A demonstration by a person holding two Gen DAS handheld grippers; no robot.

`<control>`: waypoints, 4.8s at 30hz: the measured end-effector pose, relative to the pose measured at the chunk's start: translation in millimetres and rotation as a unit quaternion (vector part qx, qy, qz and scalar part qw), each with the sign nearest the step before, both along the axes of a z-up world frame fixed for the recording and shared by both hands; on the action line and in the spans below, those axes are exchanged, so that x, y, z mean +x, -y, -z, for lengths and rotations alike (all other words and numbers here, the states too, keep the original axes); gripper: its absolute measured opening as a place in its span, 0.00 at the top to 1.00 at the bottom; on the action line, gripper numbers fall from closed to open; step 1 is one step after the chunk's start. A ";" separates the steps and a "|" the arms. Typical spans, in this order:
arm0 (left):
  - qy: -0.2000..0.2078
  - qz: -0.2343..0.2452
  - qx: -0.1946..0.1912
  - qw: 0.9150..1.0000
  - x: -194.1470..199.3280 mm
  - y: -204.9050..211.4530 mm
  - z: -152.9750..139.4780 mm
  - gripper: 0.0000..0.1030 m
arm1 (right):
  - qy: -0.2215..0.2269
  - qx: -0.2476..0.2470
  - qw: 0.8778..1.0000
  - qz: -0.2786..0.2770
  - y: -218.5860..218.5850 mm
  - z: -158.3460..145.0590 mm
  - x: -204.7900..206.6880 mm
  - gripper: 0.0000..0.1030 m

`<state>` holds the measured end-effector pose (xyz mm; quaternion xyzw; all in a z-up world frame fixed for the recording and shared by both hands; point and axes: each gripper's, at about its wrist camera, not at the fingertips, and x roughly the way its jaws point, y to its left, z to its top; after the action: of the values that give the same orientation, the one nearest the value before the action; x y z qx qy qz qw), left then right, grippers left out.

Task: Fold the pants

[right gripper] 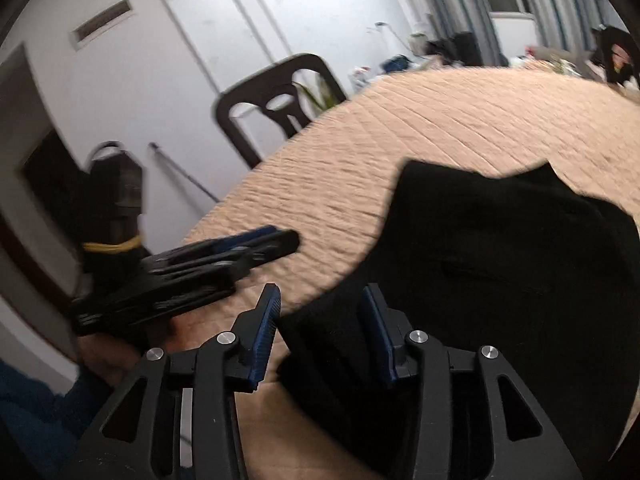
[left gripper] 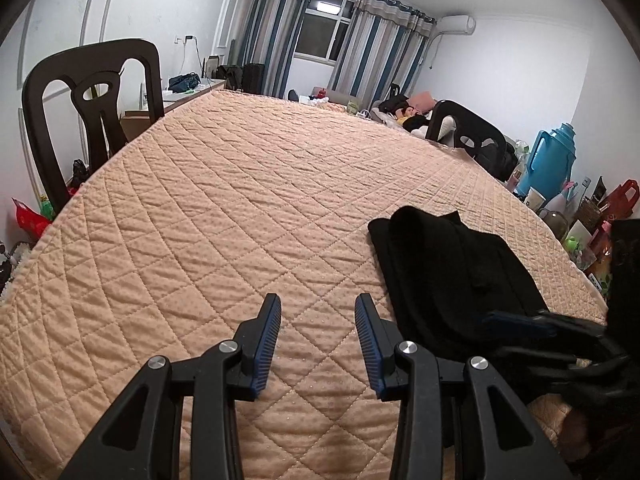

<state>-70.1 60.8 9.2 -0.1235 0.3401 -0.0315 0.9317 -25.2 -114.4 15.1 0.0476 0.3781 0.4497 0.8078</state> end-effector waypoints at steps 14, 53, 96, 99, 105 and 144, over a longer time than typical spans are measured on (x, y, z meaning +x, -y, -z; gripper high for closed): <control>0.042 0.110 -0.001 0.993 51.7 66.6 -46.3 0.60 | 0.025 -0.049 0.974 0.218 120.1 -4.9 79.0 0.79; 0.001 0.149 0.046 0.988 5.1 85.7 5.1 0.59 | 0.083 -0.130 0.978 0.138 99.0 19.3 -7.3 0.88; -0.031 0.104 0.064 0.992 51.7 86.7 -7.8 0.59 | 0.025 -0.084 0.979 0.184 118.5 1.1 41.2 0.79; -0.030 0.102 0.059 0.993 45.2 85.2 -8.1 0.59 | 0.024 -0.078 0.979 0.186 122.4 0.9 34.4 0.77; -0.033 0.088 0.029 0.995 26.4 66.2 -1.9 0.59 | 0.014 -0.068 0.977 0.200 138.9 1.4 21.5 0.76; -0.054 0.084 -0.086 0.991 41.4 43.9 19.1 0.45 | -0.090 0.024 0.977 0.191 169.6 35.9 28.0 0.59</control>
<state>-28.7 16.9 -9.9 -0.1757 0.3955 -0.1316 0.8919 2.8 -284.0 -20.9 0.1786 0.4219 0.2902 0.8402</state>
